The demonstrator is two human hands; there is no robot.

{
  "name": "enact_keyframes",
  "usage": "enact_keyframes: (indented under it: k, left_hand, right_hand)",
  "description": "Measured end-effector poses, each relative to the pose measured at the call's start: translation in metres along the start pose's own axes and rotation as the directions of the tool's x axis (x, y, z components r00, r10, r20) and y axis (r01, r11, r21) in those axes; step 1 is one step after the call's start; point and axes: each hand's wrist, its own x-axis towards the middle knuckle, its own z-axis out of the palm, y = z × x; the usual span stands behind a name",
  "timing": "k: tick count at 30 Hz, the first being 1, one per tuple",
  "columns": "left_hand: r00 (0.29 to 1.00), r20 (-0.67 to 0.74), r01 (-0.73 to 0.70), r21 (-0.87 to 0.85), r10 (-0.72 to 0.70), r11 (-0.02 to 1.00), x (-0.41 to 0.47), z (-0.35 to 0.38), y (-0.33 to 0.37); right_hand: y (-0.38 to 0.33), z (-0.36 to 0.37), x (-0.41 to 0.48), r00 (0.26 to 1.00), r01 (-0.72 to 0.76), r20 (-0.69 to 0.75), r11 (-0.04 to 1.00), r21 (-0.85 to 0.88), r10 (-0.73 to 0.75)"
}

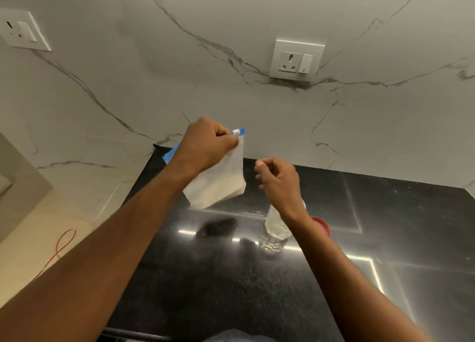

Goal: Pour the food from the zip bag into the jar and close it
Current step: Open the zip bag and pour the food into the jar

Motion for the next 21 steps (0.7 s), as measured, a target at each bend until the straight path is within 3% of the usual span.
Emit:
enact_keyframes:
  k: [4,9,14,21]
  left_hand:
    - [0.991,0.007,-0.129,-0.119,0.131,0.984,0.006,-0.004,0.048]
    - [0.967,0.039,-0.233,-0.271,0.253,0.934,0.012,0.016,0.097]
    - [0.951,0.163,-0.169,-0.439,0.263,0.882,0.006,0.053,0.126]
    - [0.923,0.282,-0.043,-0.599,0.261,0.800,-0.009,0.096,0.146]
  right_hand:
    - [0.008,-0.032,0.014,0.988,-0.126,-0.094,0.992,0.006,0.126]
    - [0.021,-0.079,0.013,0.916,-0.335,-0.086,0.866,0.371,0.391]
    - [0.035,-0.127,-0.002,0.837,-0.398,-0.070,0.692,0.603,0.542]
    - [0.053,-0.185,-0.023,0.773,-0.334,-0.186,0.637,0.694,0.607]
